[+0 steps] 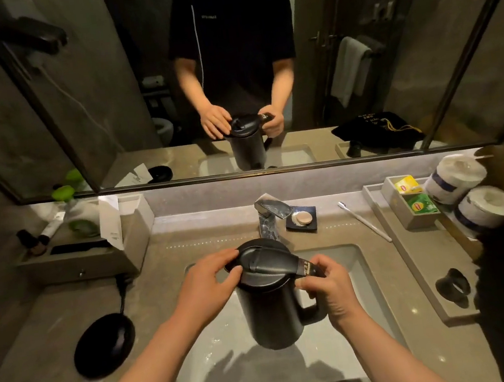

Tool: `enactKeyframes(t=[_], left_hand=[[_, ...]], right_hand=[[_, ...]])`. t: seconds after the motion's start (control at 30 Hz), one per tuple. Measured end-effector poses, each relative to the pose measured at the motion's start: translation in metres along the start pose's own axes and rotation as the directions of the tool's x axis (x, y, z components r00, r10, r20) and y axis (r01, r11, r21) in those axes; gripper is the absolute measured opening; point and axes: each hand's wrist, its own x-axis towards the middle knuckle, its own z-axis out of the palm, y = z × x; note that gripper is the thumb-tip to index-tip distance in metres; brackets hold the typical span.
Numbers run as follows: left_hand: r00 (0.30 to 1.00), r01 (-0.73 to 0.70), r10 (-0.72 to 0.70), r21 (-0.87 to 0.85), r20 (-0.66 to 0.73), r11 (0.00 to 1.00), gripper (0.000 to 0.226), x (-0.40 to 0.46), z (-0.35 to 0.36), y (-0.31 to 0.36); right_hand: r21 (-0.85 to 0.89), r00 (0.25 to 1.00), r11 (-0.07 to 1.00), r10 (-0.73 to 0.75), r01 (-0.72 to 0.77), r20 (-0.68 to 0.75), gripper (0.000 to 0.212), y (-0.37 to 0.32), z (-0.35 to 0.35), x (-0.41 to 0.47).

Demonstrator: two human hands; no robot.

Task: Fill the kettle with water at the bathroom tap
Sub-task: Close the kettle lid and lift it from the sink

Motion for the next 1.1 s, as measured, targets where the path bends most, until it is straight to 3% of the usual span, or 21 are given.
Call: enactKeyframes(t=[0.17,0.37,0.5,0.57,0.63,0.73,0.9,1.1], left_hand=[[0.993,-0.039,0.031,-0.074,-0.118,0.996,0.036,-0.010,-0.025,0.012],[1.000,0.012,-0.014,-0.131,-0.018,0.991,0.044,-0.021,-0.042,0.006],[0.976,0.169,-0.204,-0.324,-0.077,0.931,0.062,-0.028,-0.047,0.006],[0.945,0.232,-0.310,-0.448,-0.109,0.864,0.053,-0.032,-0.052,0.006],[0.945,0.227,-0.316,-0.526,-0.085,0.820,0.029,-0.038,-0.058,0.006],[0.927,0.245,-0.365,-0.593,-0.089,0.767,0.032,-0.051,-0.068,0.003],[0.847,0.305,-0.520,-0.698,-0.113,0.648,0.028,-0.083,-0.088,-0.026],[0.728,0.317,-0.657,-0.753,-0.196,0.576,0.030,-0.113,-0.129,-0.067]], right_hand=[[0.044,0.995,0.996,-0.080,0.078,0.061,0.032,-0.028,0.014,0.000],[0.051,0.989,0.992,-0.119,0.115,0.092,0.036,-0.043,0.027,-0.002],[0.074,0.986,0.990,-0.130,0.123,0.105,0.036,-0.046,0.038,-0.004],[0.087,0.984,0.989,-0.132,0.122,0.120,0.032,-0.046,0.045,-0.005],[0.097,0.980,0.988,-0.133,0.120,0.145,0.029,-0.046,0.054,-0.006],[0.105,0.970,0.989,-0.125,0.105,0.207,0.027,-0.042,0.071,-0.010],[-0.074,0.911,0.984,-0.123,0.165,0.394,0.044,-0.038,0.112,-0.011],[-0.339,0.773,0.870,-0.072,0.358,0.631,0.023,-0.031,0.185,-0.001]])
